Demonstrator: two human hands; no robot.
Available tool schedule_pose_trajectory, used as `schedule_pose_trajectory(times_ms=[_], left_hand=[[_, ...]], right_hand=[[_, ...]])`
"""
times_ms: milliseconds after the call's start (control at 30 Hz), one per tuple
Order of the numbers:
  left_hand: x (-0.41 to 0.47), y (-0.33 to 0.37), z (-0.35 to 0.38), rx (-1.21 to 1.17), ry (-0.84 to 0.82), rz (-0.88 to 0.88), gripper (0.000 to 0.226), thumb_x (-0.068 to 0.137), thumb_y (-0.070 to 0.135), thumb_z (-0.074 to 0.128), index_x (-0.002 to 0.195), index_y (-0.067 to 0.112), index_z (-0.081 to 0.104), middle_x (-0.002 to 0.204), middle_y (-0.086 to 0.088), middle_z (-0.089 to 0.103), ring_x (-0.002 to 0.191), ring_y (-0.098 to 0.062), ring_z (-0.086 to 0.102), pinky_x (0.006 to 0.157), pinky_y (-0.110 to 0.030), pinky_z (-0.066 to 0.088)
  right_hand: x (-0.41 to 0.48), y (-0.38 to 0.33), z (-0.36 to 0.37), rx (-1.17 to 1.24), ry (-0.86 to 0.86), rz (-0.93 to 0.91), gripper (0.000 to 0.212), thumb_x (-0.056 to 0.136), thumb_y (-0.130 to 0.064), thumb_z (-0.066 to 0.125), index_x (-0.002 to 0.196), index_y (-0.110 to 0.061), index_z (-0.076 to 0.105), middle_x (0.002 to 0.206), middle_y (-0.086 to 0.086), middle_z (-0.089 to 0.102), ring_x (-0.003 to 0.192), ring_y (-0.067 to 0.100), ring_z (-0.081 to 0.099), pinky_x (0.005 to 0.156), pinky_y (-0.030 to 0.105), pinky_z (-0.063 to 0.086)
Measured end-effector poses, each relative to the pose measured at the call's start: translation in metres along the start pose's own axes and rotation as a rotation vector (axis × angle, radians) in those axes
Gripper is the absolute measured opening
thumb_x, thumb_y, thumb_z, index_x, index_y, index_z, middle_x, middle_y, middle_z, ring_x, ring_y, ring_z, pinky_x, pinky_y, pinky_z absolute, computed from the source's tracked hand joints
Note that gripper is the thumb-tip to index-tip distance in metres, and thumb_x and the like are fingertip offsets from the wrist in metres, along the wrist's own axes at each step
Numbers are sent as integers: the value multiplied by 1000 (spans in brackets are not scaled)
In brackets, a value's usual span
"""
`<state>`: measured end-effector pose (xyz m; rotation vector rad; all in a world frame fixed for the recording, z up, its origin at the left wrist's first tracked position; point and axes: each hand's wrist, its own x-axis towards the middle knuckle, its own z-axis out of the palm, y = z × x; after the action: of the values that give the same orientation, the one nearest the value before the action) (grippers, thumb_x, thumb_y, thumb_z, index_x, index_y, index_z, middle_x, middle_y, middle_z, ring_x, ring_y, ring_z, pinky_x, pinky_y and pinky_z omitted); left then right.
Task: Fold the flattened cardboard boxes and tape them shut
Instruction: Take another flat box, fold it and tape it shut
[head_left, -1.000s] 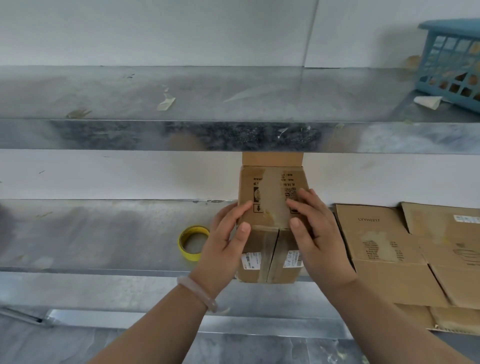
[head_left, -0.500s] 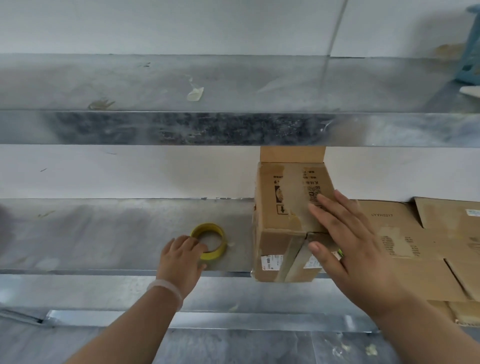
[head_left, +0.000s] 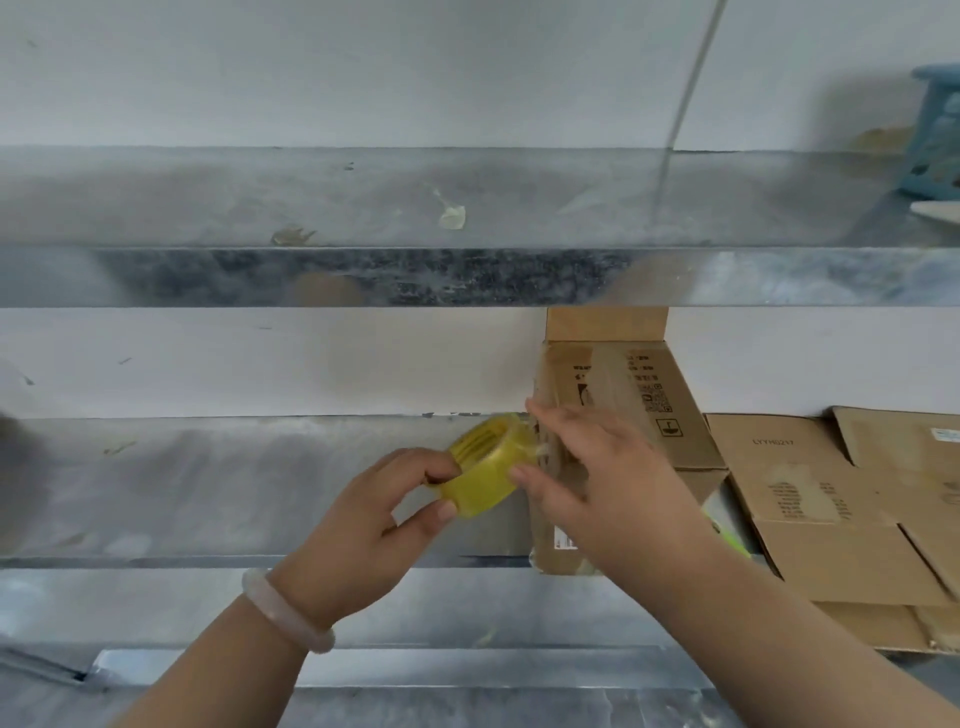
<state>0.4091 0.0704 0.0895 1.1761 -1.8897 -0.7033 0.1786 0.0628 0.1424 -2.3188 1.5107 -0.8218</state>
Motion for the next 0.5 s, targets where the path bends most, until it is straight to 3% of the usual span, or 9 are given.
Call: schedule_pose_trajectory(times_ms=[67,133,200,267,400,500], left_hand=[[4,17,-7,-67,0,16,23,87,37,57,104,22,62,102,13,63,102,-16,61,88,-24,46],[7,25,-11,-127,3,14,16,88,24,60,103,19,61,99,14,62,99,-14,61,87,-24,46],[8,30,-12,-173,-20,13,16,86,15,58,102,16,60,96,16,61,95,-9,60,85,-18,44],[9,33,-12,-192,-55,13,12,87,17,58,98,18,60,91,19,60,89,-5,58,81,-15,42],[14,41,-7,-141,-50,48,13,83,40,58,85,28,57,81,13,55,79,-11,53,72,-23,43],[18,48,-2,-48,-14,82,14,83,46,57,82,32,54,76,12,52,73,-9,50,67,-17,40]], right_hand=[[5,-2,2,220,38,110,51,81,-56,65,127,-33,64,109,-25,63,104,-12,53,81,-4,35],[6,-2,0,358,120,145,34,77,-48,73,109,-39,72,86,-25,69,88,-13,59,71,1,42],[5,-2,-4,401,171,143,16,77,-45,75,91,-50,71,84,-28,70,82,-10,62,68,3,44],[3,-2,-8,410,188,150,17,80,-37,76,78,-52,69,82,-31,68,80,-9,63,67,3,44],[0,0,-11,431,174,193,14,82,-29,75,73,-39,70,78,-21,69,74,0,63,63,10,47],[-2,1,-14,480,152,222,13,85,-29,71,75,-35,67,82,-17,69,75,3,62,65,14,49]])
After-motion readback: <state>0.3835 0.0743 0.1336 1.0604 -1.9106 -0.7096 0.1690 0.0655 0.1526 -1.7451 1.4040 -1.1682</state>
